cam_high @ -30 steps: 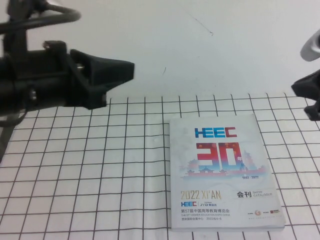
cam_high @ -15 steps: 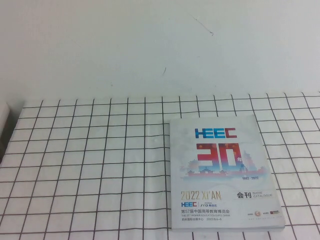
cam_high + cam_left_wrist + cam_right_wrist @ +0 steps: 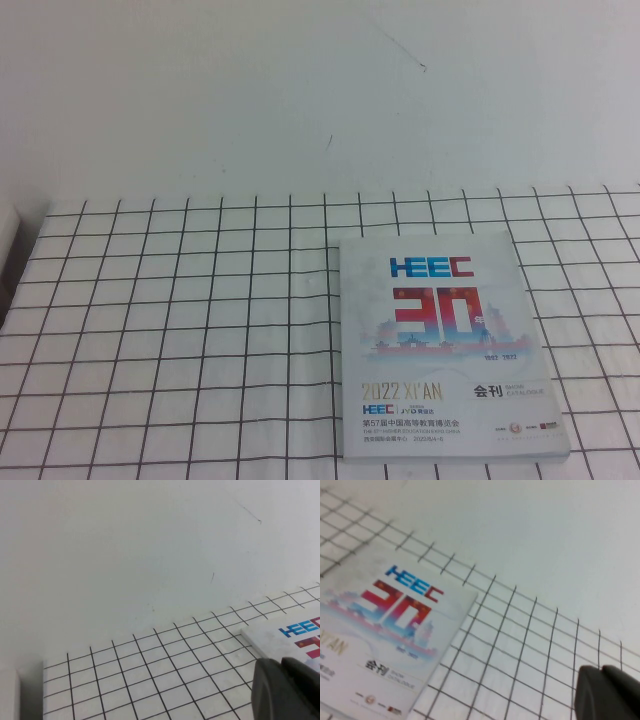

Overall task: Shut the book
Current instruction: 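Close the open booklet and leave it lying on the table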

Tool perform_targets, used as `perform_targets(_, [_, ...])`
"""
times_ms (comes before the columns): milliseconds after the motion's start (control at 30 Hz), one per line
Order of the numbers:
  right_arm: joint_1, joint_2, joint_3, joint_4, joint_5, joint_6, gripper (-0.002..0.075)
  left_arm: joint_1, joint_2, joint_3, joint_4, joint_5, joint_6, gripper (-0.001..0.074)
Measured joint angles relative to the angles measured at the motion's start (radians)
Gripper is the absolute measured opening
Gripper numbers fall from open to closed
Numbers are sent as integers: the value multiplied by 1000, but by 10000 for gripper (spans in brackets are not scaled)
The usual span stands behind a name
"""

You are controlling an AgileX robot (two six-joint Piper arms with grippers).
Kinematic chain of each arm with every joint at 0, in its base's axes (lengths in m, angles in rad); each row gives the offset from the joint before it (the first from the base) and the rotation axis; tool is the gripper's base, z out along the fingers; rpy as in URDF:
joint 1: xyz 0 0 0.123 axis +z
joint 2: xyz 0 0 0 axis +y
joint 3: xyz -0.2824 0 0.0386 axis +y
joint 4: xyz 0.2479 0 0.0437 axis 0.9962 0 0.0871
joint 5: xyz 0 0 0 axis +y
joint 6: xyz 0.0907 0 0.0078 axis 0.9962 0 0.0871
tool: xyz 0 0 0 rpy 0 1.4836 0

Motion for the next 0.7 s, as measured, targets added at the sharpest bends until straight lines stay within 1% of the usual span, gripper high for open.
perform_targets(167, [0,-185,132,89,-47,-17,-3,0,-119,166,-81,-113,119,-4])
perform_targets(333, [0,-296,215,154,-47,-17,-3,0,-156,272,-183,-160,192,-4])
perform_targets(533, [0,-313,266,163,-44,-17,-3,0,-158,291,-207,-230,205,-4])
perform_targets(700, [0,-313,307,162,-38,-17,-3,0,-158,291,-212,-237,205,-4])
